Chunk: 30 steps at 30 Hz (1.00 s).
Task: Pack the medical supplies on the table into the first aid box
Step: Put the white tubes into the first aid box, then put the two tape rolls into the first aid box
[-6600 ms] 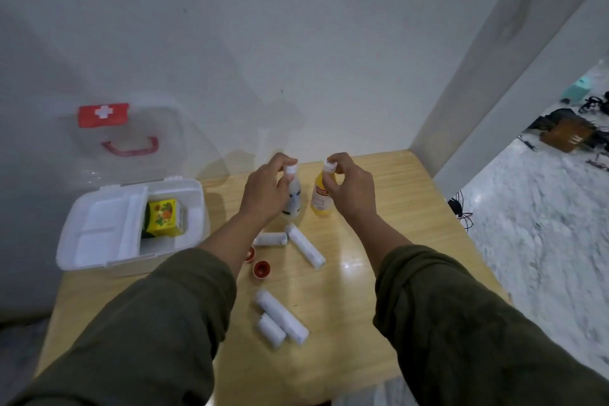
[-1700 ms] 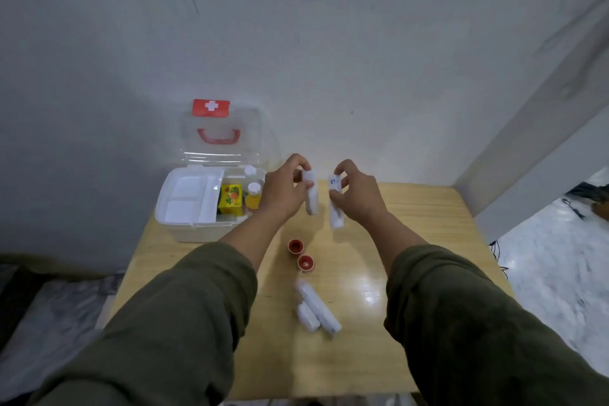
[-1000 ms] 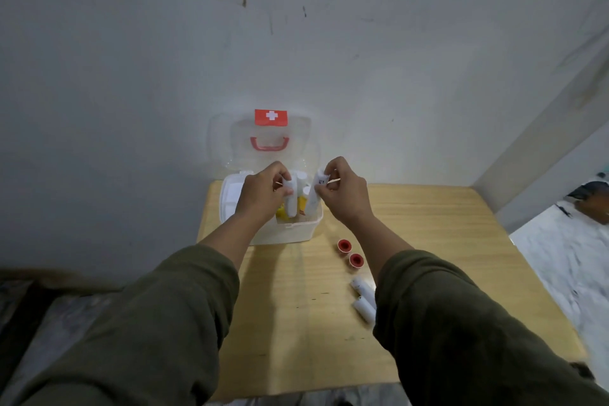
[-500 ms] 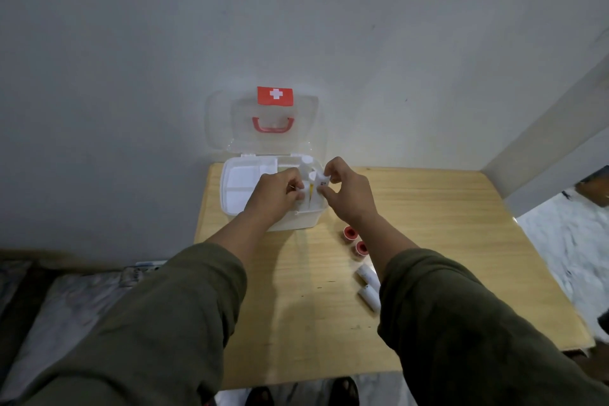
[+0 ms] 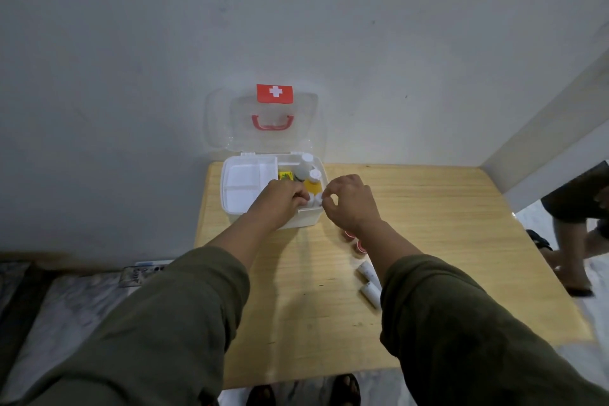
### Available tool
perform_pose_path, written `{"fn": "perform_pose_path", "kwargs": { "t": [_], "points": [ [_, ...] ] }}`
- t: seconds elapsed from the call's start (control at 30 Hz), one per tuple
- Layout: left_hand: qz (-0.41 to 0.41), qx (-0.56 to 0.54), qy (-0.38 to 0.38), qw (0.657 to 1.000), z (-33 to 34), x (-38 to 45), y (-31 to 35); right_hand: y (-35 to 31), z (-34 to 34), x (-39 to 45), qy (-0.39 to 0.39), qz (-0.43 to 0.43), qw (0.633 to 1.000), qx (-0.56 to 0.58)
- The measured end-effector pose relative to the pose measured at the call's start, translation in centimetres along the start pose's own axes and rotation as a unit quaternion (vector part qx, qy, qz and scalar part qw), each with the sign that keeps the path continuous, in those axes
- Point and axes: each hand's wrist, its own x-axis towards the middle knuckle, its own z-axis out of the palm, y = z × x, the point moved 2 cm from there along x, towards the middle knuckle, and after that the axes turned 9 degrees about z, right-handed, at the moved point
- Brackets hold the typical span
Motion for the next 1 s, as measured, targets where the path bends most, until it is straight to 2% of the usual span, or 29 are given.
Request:
{"fn": "perform_pose_path", "kwargs": {
  "t": [0.23, 0.33, 0.47, 0.63, 0.83, 1.0],
  "points": [
    [0.004, -0.013, -0.007, 1.0, 0.2, -0.7, 0.2, 0.2, -0.5, -0.4, -0.009, 0.007, 1.0, 0.007],
    [0.013, -0.018, 0.023, 0.999, 0.0, -0.8, 0.9, 0.9, -0.8, -1.0, -0.004, 0.016, 1.0, 0.025],
    [0.069, 0.007, 0.074, 0.995, 0.6, -0.6, 2.8, 2.9, -1.2, -2.1, 0.011, 0.043, 0.998, 0.034],
    [0.122, -0.002, 0.046, 0.991, 3.9, -0.5, 5.8, 7.0, -0.7, -4.4, -0.007, 0.086, 0.995, 0.039],
    [0.048, -0.045, 0.014, 0.998, 8.7, -0.7, 6.4, 11.5, 0.6, -6.2, -0.055, 0.118, 0.99, 0.047],
    [-0.018, -0.046, 0.032, 0.998, 11.7, -0.6, 4.6, 13.9, 1.8, -6.2, -0.071, 0.116, 0.988, 0.073]
  ]
}}
